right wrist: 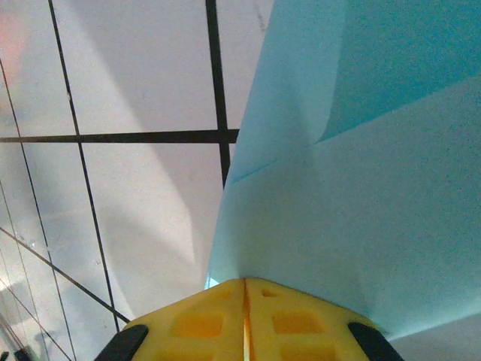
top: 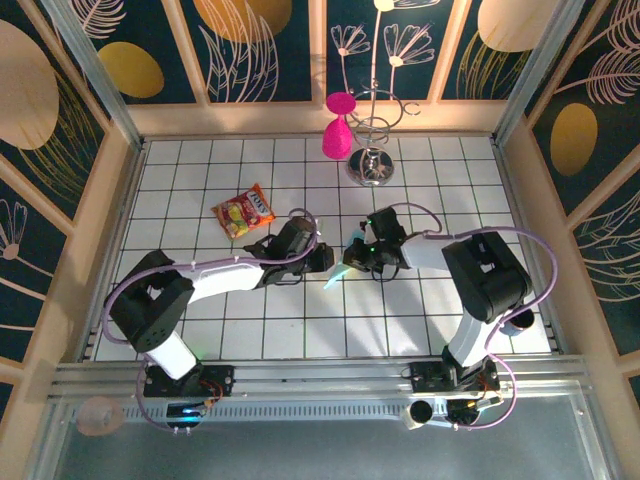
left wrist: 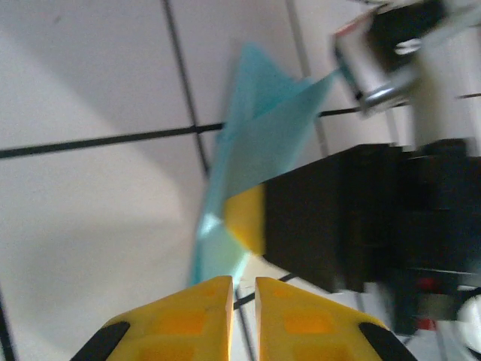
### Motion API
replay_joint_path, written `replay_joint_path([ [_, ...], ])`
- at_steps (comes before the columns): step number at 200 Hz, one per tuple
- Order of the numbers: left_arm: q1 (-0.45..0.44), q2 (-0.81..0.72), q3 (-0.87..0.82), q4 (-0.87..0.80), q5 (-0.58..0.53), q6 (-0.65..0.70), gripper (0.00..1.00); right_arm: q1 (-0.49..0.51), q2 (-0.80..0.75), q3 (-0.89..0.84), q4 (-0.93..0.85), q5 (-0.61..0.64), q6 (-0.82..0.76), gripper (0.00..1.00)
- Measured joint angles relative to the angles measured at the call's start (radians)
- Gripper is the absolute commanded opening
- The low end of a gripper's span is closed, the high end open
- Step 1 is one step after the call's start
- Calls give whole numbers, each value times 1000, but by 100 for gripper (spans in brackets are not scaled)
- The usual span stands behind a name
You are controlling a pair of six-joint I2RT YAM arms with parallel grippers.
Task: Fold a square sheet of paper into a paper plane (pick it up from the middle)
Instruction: Fold the wing for the fifth time at the center of the table.
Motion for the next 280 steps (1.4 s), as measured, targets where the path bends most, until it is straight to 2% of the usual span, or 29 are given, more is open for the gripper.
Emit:
replay_joint_path([
  [40,-2,70,4,55,105,5,8,-1,13,14,-7,-14,-21,5],
  [73,-6,144,16,45,142,17,5,-2,25,26,-10,-24,-22,5],
  [137,-8,193,83,-1,142,59,4,-5,41,47,-27,-40,-22,4],
  [280,-10,227,95,-60,106,117,0,-6,51,60,-42,-45,-26,3],
])
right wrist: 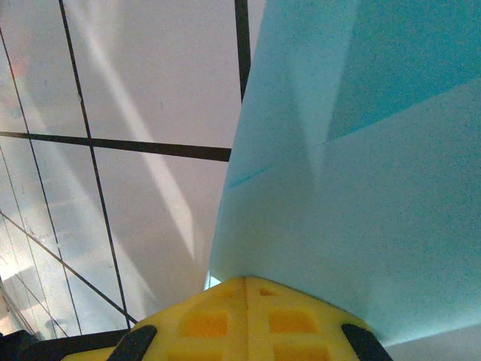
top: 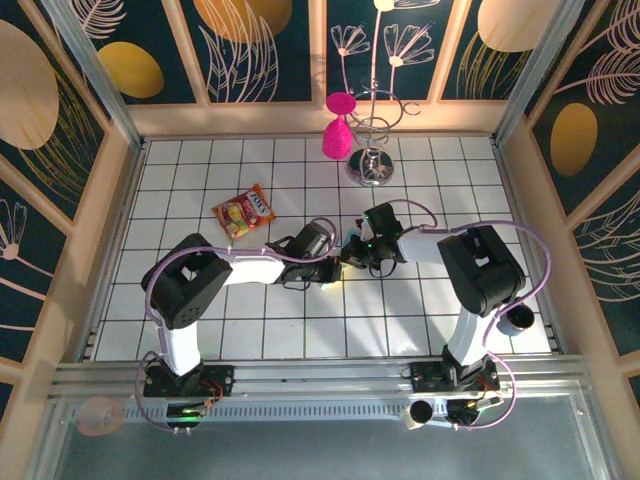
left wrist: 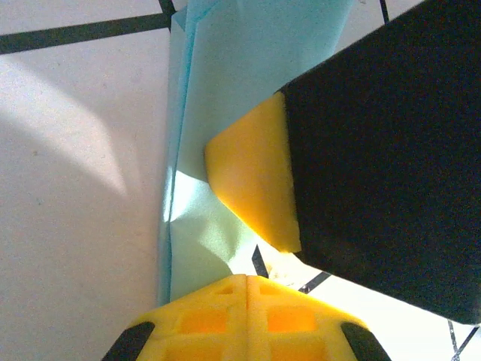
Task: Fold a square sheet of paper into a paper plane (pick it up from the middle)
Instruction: Fold the wing for the fifth time at the center of the table.
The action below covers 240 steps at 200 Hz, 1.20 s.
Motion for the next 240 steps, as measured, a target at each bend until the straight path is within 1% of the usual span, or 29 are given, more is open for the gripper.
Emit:
replay_joint_path([
  [74,0,-22,-43,20,0,18,0,0,7,8,-11,-6,-19,3],
  [147,0,-159,-174,-50,-7,47,0,-1,7,8,-11,-7,-21,3],
  [165,0,-205,-198,-105,-9,44,0,2,7,10,-12,-7,-19,3],
  [190,0,-271,-200,-160,-42,36,0,7,6,14,-18,-2,-10,3],
  [217,0,-348,-199,-121,-72,9,0,37,6,15,-3,5,30,3],
  [240,0,-333,-199,-50,-70,-35,0,83,6,11,13,2,76,3],
])
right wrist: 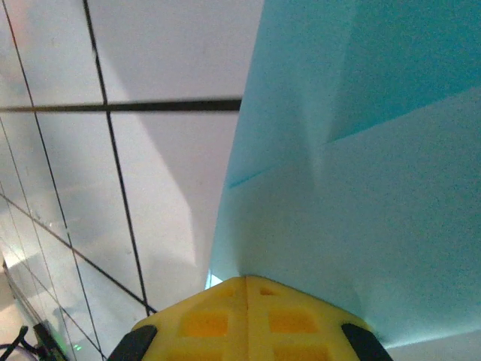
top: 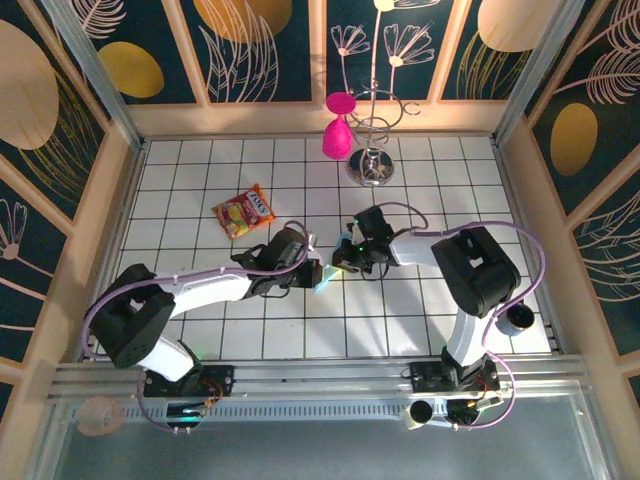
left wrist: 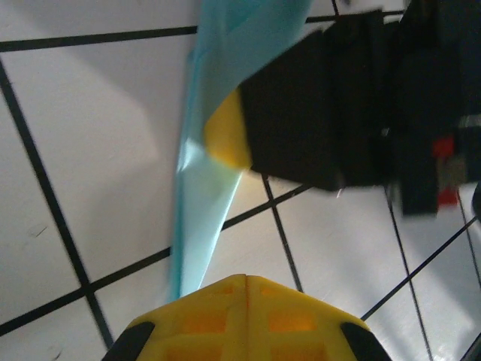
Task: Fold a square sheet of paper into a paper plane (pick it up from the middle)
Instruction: Fold the wing for the fifth time at the center of the table.
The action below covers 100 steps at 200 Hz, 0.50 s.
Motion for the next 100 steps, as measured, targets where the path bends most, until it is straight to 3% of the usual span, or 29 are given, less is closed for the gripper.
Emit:
replay_joint_path([
  [100,0,158,-19,95,17,-93,0,16,-8,-6,3,-8,33,3],
])
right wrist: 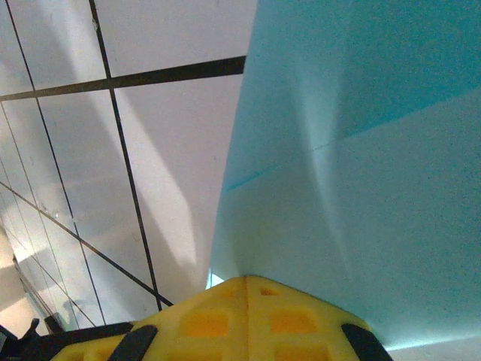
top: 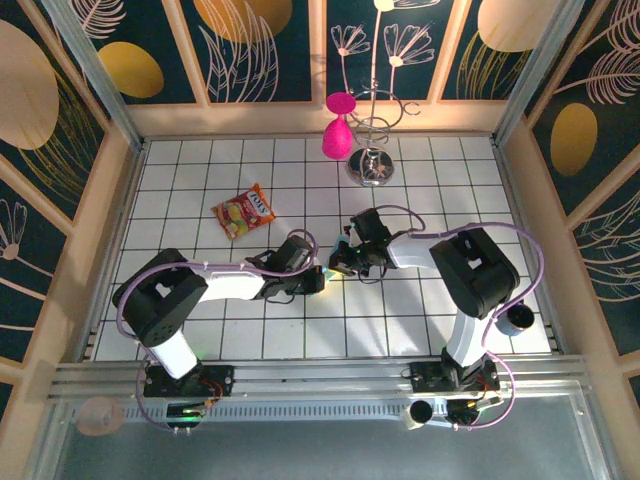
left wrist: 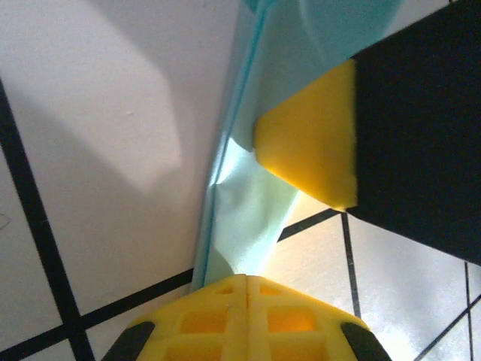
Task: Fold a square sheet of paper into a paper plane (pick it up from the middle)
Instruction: Fold the wing for the fifth time at the center of the table.
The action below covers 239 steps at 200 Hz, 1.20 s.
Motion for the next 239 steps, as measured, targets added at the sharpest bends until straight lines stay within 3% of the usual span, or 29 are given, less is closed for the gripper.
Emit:
replay_joint_path([
  [120,1,9,-3,10,-2,-1,0,-86,16,138,-137,84,-192,7],
  [239,11,1,77,6,0,-1,0,-87,71,165,-159,90,-217,5],
])
